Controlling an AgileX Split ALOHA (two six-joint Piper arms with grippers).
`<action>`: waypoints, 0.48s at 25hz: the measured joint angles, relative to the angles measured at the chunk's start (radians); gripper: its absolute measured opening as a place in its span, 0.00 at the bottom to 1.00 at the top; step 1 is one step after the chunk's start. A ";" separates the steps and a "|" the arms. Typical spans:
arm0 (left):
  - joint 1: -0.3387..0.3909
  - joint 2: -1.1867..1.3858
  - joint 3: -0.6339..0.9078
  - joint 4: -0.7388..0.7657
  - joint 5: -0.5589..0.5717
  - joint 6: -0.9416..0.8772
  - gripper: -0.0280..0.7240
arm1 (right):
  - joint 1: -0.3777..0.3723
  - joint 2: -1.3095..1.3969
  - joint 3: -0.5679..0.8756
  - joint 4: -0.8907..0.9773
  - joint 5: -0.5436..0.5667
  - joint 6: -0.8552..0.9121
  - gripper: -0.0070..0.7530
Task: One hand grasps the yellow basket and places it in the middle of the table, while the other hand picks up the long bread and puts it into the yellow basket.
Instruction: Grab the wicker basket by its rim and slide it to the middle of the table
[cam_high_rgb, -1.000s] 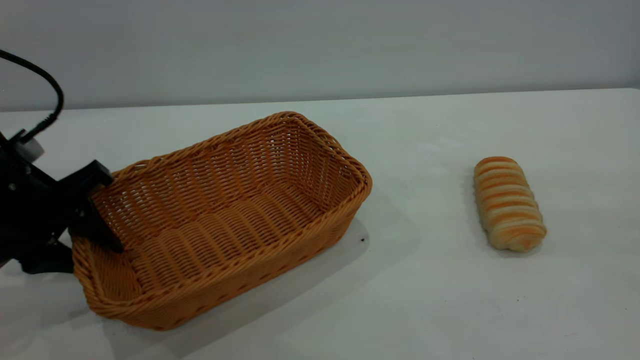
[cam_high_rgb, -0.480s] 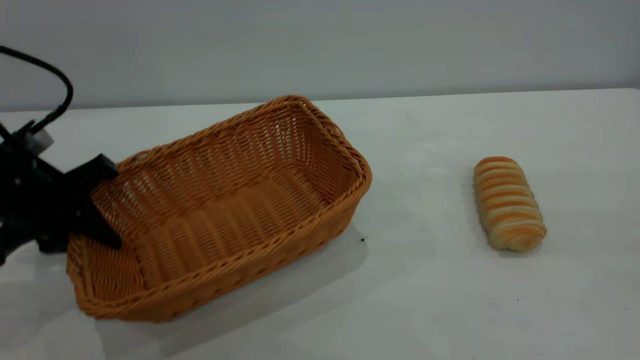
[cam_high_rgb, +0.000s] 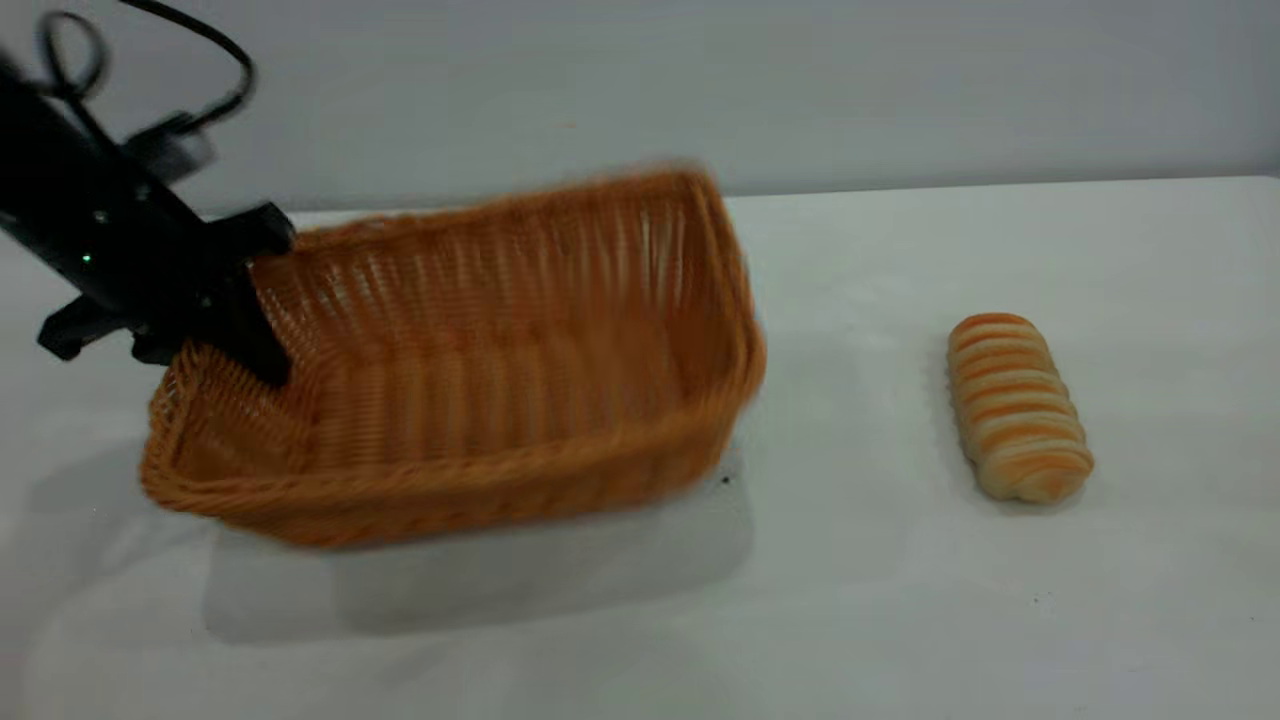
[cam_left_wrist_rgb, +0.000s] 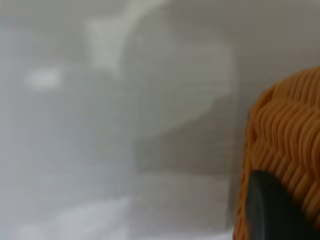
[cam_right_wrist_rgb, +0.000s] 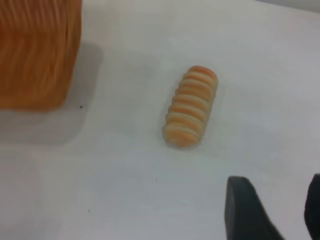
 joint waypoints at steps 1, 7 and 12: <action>-0.016 0.020 -0.046 0.095 0.033 -0.080 0.19 | 0.000 0.000 0.000 0.000 -0.003 0.000 0.45; -0.080 0.093 -0.262 0.380 0.173 -0.292 0.19 | 0.000 0.000 0.000 0.000 -0.005 0.000 0.45; -0.103 0.117 -0.317 0.378 0.188 -0.311 0.19 | 0.000 0.000 0.000 0.000 -0.005 0.000 0.45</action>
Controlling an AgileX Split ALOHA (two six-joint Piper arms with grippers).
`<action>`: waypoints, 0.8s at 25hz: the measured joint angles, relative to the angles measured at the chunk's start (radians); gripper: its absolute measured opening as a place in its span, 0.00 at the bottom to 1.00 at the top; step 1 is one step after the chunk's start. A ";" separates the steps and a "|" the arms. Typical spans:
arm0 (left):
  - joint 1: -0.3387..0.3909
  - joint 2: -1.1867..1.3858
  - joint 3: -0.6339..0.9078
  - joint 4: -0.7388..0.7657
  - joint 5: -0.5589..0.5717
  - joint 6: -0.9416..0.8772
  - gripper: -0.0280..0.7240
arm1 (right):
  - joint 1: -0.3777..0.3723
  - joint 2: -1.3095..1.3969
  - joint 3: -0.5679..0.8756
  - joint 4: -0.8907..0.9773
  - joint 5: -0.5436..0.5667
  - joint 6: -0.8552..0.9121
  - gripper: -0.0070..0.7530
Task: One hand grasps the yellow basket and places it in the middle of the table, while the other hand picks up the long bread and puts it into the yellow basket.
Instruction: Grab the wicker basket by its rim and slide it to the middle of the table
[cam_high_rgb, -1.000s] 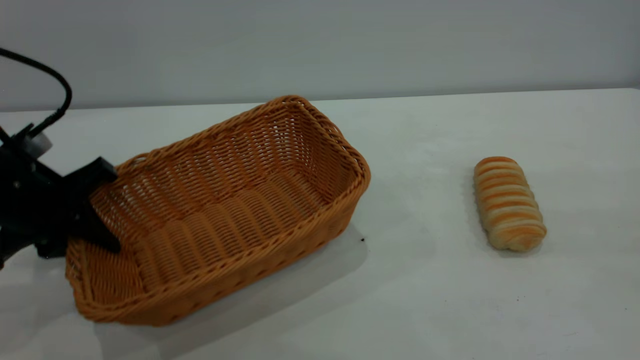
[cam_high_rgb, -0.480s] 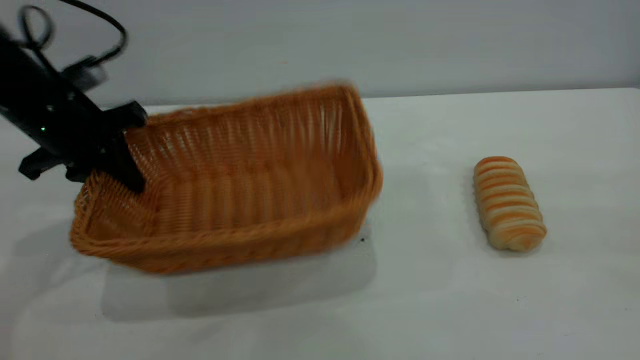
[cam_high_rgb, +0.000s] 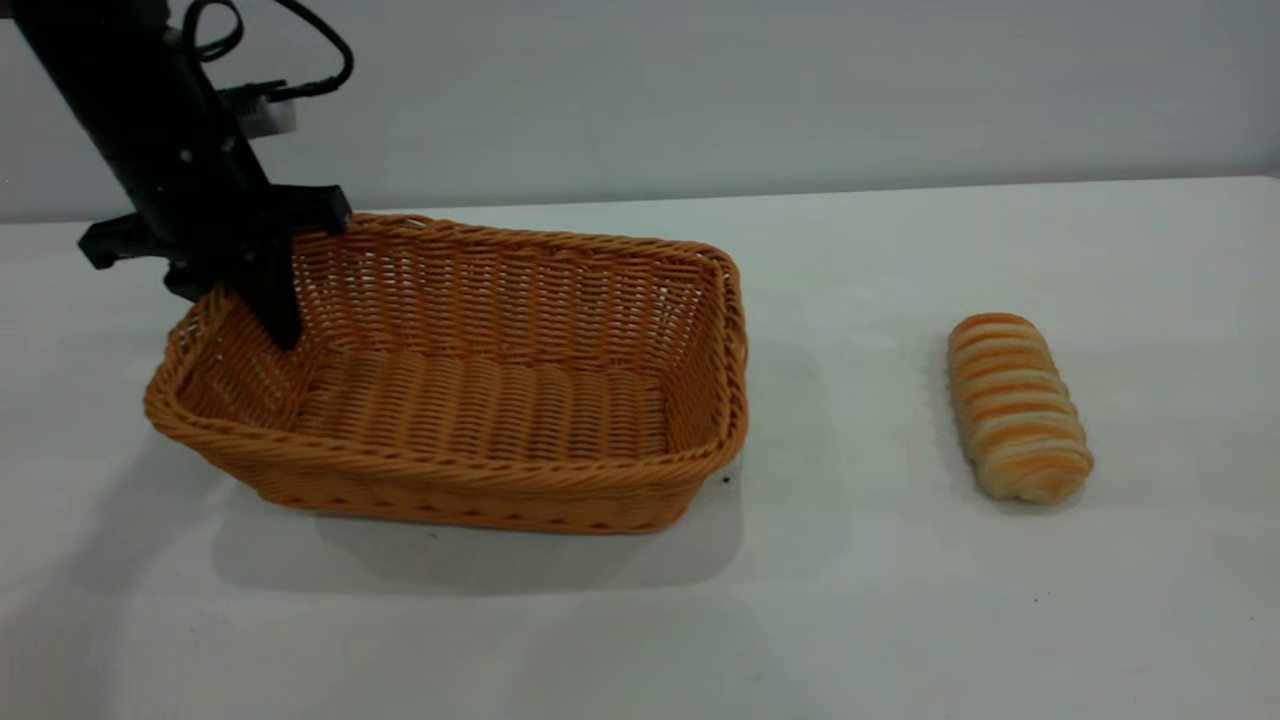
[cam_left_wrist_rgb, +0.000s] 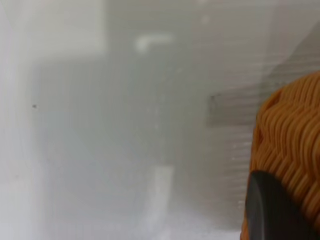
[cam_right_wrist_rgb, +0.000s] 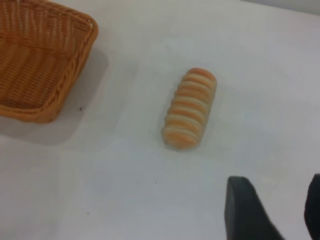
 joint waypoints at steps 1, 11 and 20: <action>-0.001 0.002 0.000 -0.006 0.002 -0.001 0.19 | 0.000 0.000 0.000 0.000 0.000 0.000 0.45; -0.001 0.044 -0.009 -0.122 0.006 0.003 0.21 | 0.000 0.000 0.000 0.000 0.000 0.000 0.45; -0.001 0.041 -0.030 -0.124 0.032 0.019 0.61 | 0.000 0.000 0.000 0.000 0.000 0.000 0.45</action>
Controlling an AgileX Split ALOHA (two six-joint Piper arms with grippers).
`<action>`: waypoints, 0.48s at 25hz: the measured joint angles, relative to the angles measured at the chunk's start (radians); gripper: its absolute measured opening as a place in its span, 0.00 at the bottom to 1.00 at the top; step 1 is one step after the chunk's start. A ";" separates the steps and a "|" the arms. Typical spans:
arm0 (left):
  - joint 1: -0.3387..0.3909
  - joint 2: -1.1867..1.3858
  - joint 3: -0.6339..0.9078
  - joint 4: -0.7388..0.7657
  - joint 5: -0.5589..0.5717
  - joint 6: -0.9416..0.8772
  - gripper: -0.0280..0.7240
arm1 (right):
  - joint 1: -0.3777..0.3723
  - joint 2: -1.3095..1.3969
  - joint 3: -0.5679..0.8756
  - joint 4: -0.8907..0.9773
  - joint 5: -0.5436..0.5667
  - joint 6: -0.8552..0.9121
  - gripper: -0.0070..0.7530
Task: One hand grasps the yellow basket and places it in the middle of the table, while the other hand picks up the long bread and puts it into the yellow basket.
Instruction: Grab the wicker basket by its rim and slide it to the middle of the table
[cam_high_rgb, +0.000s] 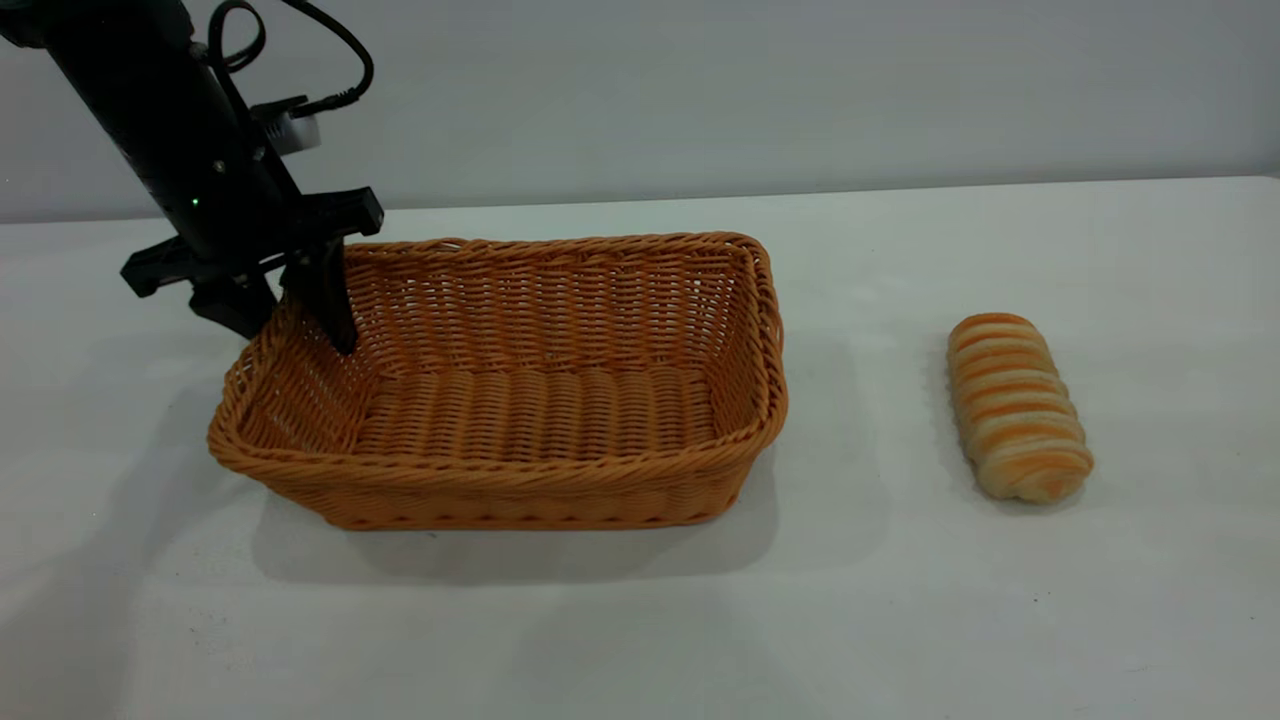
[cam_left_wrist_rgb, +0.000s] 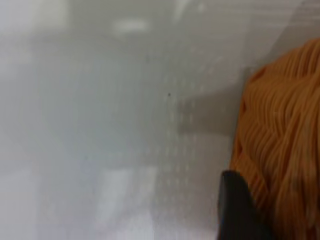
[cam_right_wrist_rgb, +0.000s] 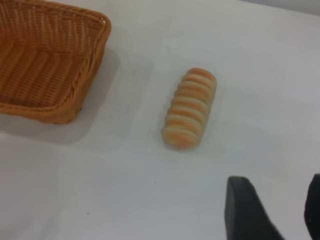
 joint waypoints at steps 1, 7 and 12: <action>0.000 -0.002 0.000 0.000 0.008 0.000 0.63 | 0.000 0.000 0.000 0.000 0.000 0.000 0.45; 0.000 -0.080 -0.018 0.108 0.101 0.000 0.67 | 0.000 0.000 0.000 0.000 0.000 0.000 0.45; 0.000 -0.195 -0.076 0.214 0.219 0.000 0.67 | 0.000 0.006 -0.001 0.044 0.003 -0.024 0.45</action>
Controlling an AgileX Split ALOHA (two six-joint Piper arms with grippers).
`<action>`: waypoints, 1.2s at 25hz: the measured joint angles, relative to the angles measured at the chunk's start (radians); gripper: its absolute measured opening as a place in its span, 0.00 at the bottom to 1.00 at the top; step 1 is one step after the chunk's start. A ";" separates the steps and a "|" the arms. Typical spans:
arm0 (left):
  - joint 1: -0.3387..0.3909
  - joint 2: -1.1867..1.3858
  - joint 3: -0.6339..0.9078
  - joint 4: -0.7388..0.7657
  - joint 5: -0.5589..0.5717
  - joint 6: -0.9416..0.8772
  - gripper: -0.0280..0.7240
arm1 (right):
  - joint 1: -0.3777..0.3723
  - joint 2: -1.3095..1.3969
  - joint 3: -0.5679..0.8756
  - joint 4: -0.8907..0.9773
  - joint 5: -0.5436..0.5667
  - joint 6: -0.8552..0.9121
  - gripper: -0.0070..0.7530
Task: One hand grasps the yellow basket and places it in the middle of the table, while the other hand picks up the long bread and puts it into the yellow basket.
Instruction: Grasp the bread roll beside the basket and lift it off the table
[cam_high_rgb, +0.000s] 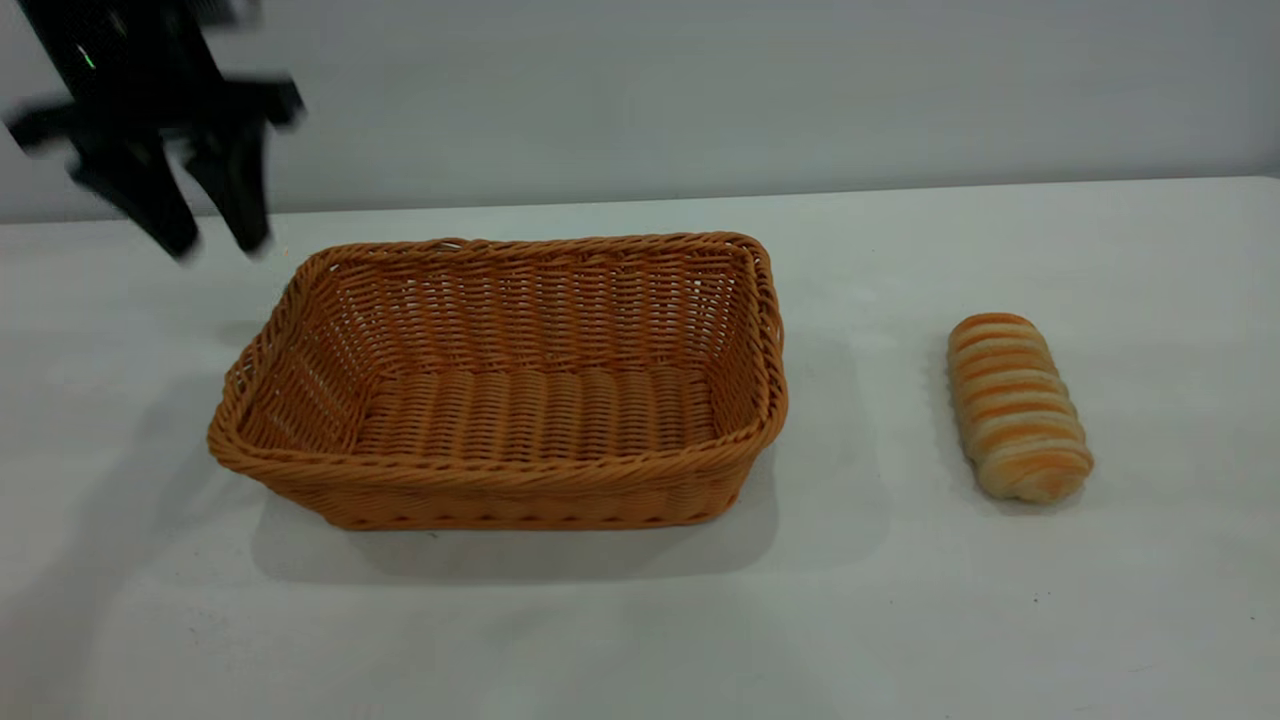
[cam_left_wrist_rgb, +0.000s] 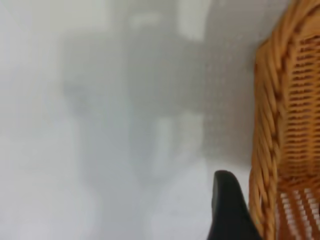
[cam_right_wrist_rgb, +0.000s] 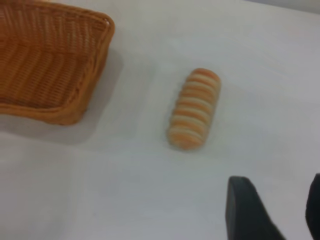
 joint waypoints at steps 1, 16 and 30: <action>0.000 -0.028 -0.010 0.011 0.017 0.000 0.67 | 0.000 0.010 0.000 0.038 0.000 -0.028 0.45; 0.000 -0.203 -0.023 0.028 0.073 0.007 0.67 | 0.001 0.797 -0.318 0.515 -0.099 -0.467 0.45; 0.000 -0.203 -0.023 0.028 0.118 0.007 0.67 | 0.021 1.488 -0.622 0.504 -0.205 -0.469 0.58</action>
